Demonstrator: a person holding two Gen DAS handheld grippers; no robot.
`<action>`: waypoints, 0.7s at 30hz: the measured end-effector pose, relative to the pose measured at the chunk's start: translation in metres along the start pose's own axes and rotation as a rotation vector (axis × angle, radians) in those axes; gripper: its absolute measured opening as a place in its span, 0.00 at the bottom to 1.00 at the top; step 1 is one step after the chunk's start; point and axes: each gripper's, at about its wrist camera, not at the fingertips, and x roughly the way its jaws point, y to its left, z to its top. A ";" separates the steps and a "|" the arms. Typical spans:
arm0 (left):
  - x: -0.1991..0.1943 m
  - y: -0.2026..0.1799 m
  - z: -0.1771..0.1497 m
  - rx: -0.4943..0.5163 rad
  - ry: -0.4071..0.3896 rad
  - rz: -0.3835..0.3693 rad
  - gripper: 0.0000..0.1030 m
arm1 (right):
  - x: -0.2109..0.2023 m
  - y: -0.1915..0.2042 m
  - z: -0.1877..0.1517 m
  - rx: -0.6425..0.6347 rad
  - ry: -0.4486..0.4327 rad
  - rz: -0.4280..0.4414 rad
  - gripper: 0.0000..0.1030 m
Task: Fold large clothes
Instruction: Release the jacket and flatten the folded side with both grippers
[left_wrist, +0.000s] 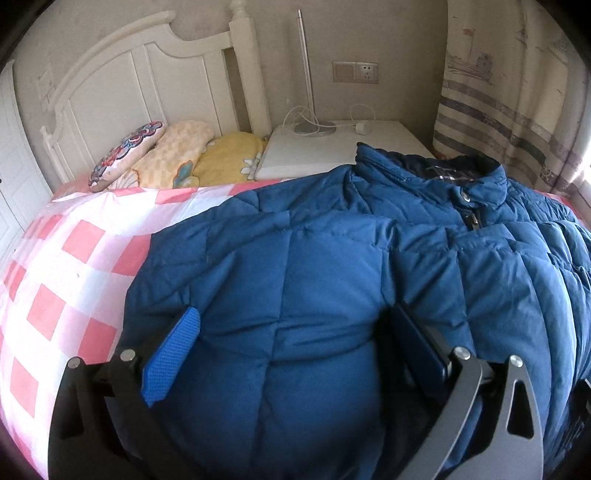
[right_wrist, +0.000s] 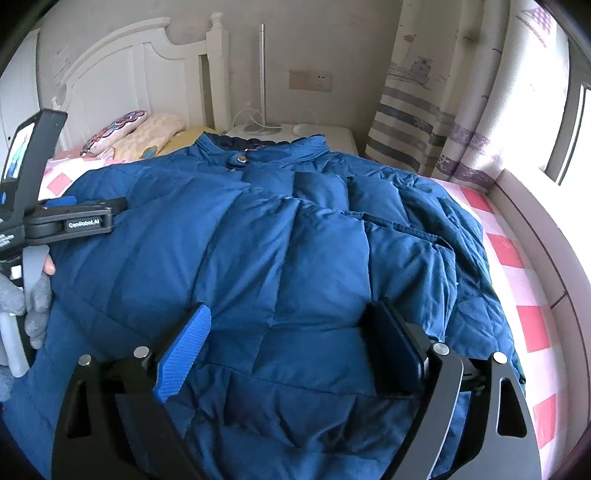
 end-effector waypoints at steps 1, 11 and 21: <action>0.000 0.000 0.000 -0.001 0.000 0.000 0.98 | -0.007 0.003 0.006 0.002 -0.018 -0.023 0.82; 0.001 -0.002 0.004 -0.005 0.000 -0.003 0.98 | 0.055 -0.001 0.063 -0.022 0.064 -0.078 0.91; -0.004 0.002 0.009 -0.016 0.047 -0.025 0.98 | 0.068 -0.011 0.053 0.021 0.047 -0.020 0.93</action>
